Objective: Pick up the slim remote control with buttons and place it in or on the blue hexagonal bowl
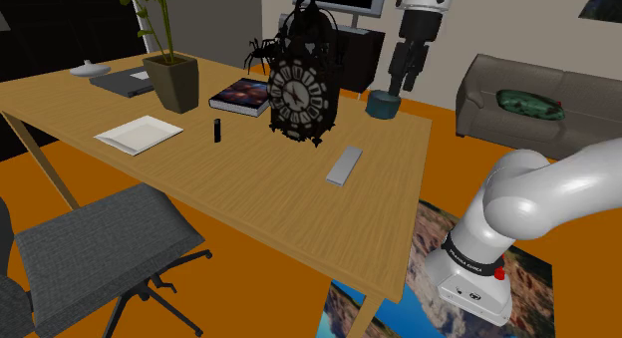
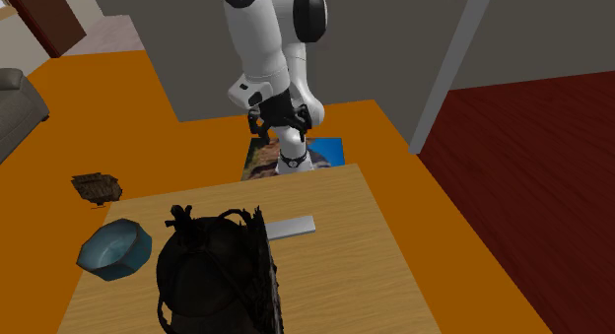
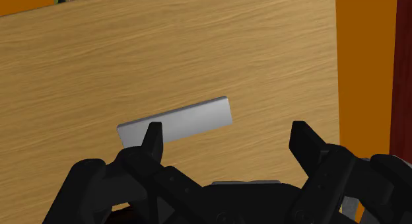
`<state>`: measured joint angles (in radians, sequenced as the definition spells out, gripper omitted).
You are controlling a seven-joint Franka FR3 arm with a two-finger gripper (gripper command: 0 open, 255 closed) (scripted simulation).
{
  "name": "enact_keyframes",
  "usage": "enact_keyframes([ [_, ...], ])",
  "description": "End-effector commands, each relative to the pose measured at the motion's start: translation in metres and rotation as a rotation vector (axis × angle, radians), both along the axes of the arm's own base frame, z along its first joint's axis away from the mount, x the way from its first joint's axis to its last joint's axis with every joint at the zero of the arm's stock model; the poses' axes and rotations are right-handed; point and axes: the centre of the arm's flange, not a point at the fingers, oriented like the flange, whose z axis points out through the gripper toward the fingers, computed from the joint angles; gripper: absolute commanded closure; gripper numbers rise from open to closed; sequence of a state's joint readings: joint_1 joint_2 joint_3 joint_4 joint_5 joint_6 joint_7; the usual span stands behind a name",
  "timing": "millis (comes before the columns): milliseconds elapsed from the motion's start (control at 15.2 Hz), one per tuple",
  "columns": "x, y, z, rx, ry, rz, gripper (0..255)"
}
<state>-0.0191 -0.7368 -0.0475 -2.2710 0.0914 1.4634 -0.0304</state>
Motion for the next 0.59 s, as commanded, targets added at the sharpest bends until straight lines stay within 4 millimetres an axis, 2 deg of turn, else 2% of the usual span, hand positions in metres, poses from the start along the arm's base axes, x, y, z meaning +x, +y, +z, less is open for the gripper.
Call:
enact_keyframes([
  [0, 0.0, 0.0, 0.0, 0.0, 0.0, 0.0, 0],
  [528, 0.039, 0.017, -0.093, -0.068, 0.007, -0.457, 0],
])
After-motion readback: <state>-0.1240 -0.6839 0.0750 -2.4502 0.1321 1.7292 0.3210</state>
